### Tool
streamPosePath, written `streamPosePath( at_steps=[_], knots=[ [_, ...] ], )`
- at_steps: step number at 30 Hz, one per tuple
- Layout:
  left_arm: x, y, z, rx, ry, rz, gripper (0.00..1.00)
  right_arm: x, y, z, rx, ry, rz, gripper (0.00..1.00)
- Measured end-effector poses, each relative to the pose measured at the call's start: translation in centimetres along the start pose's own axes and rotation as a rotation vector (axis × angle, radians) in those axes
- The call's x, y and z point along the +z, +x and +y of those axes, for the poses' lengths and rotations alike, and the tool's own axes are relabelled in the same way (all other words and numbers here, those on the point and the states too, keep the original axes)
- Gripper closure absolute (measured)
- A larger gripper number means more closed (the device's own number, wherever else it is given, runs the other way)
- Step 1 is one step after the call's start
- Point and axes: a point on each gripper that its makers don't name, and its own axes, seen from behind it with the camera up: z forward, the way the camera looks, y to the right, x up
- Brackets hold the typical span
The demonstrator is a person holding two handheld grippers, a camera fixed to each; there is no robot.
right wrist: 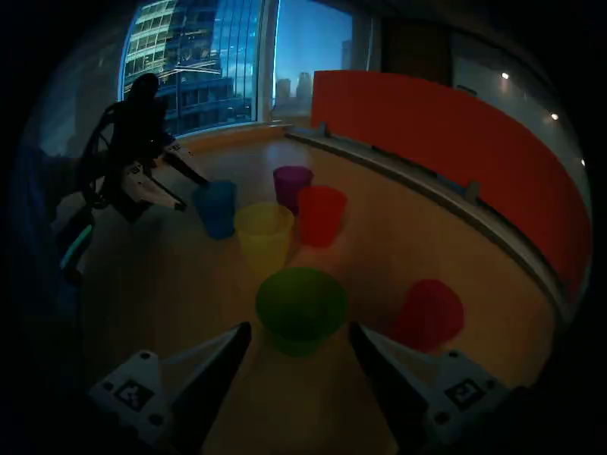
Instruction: Pour water
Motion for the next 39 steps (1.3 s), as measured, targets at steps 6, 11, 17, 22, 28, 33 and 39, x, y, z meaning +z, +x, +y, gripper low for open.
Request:
streamPosePath(
  at_steps=[6, 11, 17, 22, 28, 33, 39],
  knots=[
    [1.2, 0.3, 0.3, 0.015, -0.021, -0.005, 0.04, 1.0, -0.4, 0.0, -0.003, 0.004, -0.011, 0.0],
    [2.1, 0.9, 0.6, 0.009, -0.044, -0.003, 0.04, 1.7, -0.3, -0.1, -0.007, 0.008, -0.016, 0.0],
    [3.0, 1.3, 0.8, 0.014, -0.056, -0.002, 0.04, 2.2, -0.1, -0.1, -0.009, 0.01, -0.012, 0.0],
    [3.6, 1.5, 0.9, 0.018, -0.06, -0.005, 0.04, 2.5, 0.1, -0.1, -0.006, 0.013, -0.008, 0.0],
    [4.0, 1.3, 0.6, 0.021, -0.046, -0.017, 0.06, 2.8, 0.1, -0.2, -0.002, 0.02, -0.007, 0.01],
    [4.2, 1.3, 0.6, 0.016, -0.048, -0.022, 0.14, 2.8, 0.2, -0.2, 0.0, 0.022, -0.003, 0.0],
    [4.1, 1.3, 0.6, 0.017, -0.047, -0.021, 0.14, 3.0, 0.3, -0.3, 0.002, 0.026, 0.003, 0.0]
  ],
)
